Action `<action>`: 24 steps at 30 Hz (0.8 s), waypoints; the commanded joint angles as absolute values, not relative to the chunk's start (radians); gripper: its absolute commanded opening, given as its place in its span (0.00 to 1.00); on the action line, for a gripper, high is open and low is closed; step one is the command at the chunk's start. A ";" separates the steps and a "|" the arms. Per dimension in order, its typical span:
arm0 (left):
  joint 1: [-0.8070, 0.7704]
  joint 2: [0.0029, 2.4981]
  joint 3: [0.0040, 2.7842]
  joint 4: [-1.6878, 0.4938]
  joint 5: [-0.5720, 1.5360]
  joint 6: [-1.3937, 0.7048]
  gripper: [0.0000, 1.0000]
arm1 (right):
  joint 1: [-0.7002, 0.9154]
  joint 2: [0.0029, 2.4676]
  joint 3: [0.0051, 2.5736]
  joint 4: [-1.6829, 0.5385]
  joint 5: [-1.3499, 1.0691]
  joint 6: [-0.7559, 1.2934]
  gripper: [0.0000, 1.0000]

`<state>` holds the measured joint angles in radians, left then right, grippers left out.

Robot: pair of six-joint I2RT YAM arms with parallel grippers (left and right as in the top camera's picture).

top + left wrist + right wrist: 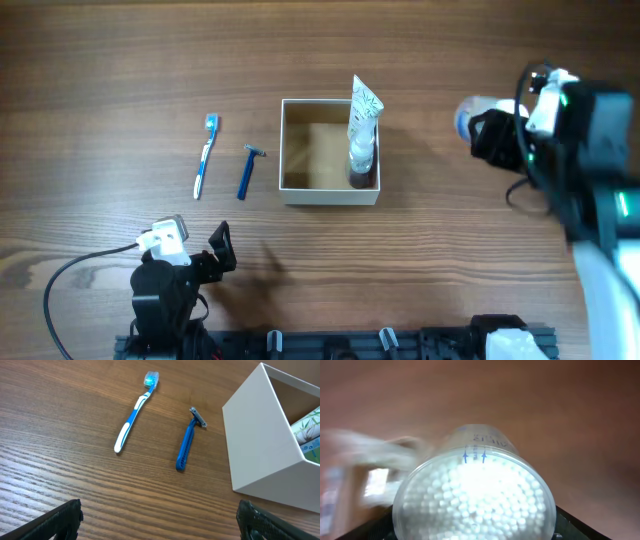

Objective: Pack container
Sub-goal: 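Grasp the cotton-swab tub with the right gripper, then carry the cotton-swab tub into the box's left side and release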

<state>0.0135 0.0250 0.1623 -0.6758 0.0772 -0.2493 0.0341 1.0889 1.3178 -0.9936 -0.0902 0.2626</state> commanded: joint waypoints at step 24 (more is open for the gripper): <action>0.008 0.016 0.160 -0.674 0.086 -0.247 1.00 | 0.674 1.588 1.339 -0.522 0.038 0.152 0.63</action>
<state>0.0139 0.0250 0.1623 -0.6758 0.0772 -0.2493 0.6724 1.5223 1.3270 -0.5804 -0.0605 0.1787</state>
